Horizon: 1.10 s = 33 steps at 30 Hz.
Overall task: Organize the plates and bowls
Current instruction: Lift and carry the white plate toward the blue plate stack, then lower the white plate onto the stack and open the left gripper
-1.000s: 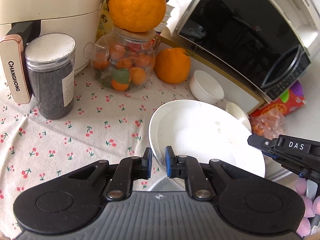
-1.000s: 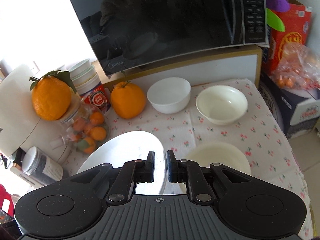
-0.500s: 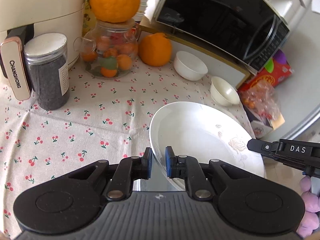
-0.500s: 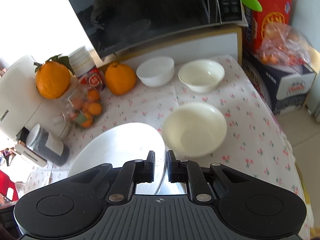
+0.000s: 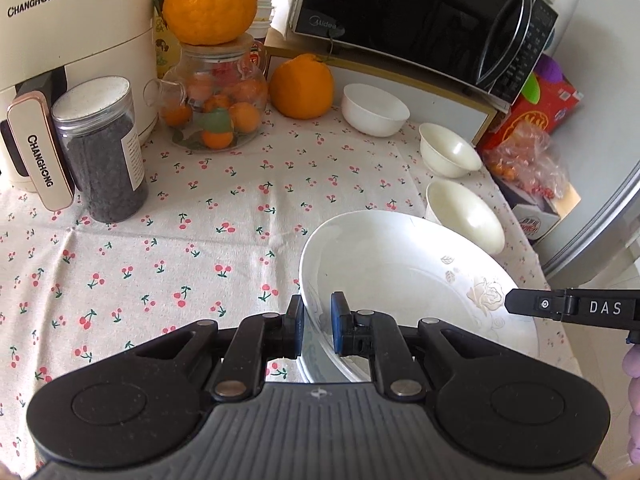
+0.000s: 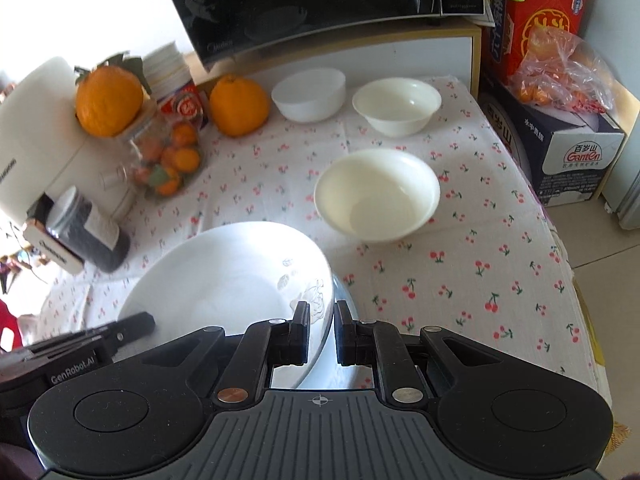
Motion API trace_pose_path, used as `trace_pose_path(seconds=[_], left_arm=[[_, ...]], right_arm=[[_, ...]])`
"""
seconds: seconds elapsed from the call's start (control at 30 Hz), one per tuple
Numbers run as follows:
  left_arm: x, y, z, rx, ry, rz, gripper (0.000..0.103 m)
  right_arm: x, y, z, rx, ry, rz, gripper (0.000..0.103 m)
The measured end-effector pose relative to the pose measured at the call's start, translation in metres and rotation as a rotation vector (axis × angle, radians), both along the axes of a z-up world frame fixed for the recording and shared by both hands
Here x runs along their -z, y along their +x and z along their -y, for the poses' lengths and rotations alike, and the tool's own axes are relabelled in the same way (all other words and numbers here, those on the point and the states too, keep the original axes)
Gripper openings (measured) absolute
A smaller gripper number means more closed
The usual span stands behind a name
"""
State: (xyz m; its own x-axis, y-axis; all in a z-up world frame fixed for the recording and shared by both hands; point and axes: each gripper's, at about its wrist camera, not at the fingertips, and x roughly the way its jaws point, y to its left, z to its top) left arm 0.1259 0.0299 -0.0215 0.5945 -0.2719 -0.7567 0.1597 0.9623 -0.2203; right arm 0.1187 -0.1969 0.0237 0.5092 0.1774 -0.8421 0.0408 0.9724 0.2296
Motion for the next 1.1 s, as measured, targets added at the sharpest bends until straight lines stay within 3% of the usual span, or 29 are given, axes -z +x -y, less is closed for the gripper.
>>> trace_pose_path(seconds=[0.53, 0.6, 0.67, 0.73, 0.8, 0.87, 1.1], left_arm=[[0.011, -0.002, 0.015, 0.047, 0.128, 0.009, 0.013], [0.011, -0.003, 0.018, 0.068, 0.153, 0.023, 0.011], [0.010, -0.007, 0.026, 0.092, 0.203, 0.048, 0.010], [0.011, -0.010, 0.032, 0.122, 0.248, 0.081, 0.011], [0.015, -0.007, 0.030, 0.117, 0.242, 0.059, 0.011], [0.016, -0.004, 0.025, 0.103, 0.215, 0.029, 0.011], [0.017, -0.005, 0.027, 0.109, 0.243, 0.026, 0.010]], right_arm=[[0.017, -0.002, -0.010, -0.040, -0.082, -0.056, 0.013], [0.016, -0.004, -0.012, -0.070, -0.066, -0.031, 0.011], [0.008, -0.007, -0.018, -0.119, 0.019, -0.007, 0.006], [-0.002, -0.013, -0.035, -0.167, -0.046, 0.041, 0.006], [-0.006, -0.020, -0.050, -0.220, -0.138, 0.095, 0.006], [-0.004, -0.018, -0.052, -0.238, -0.108, 0.076, 0.006], [0.008, -0.007, -0.033, -0.171, -0.076, 0.016, 0.012]])
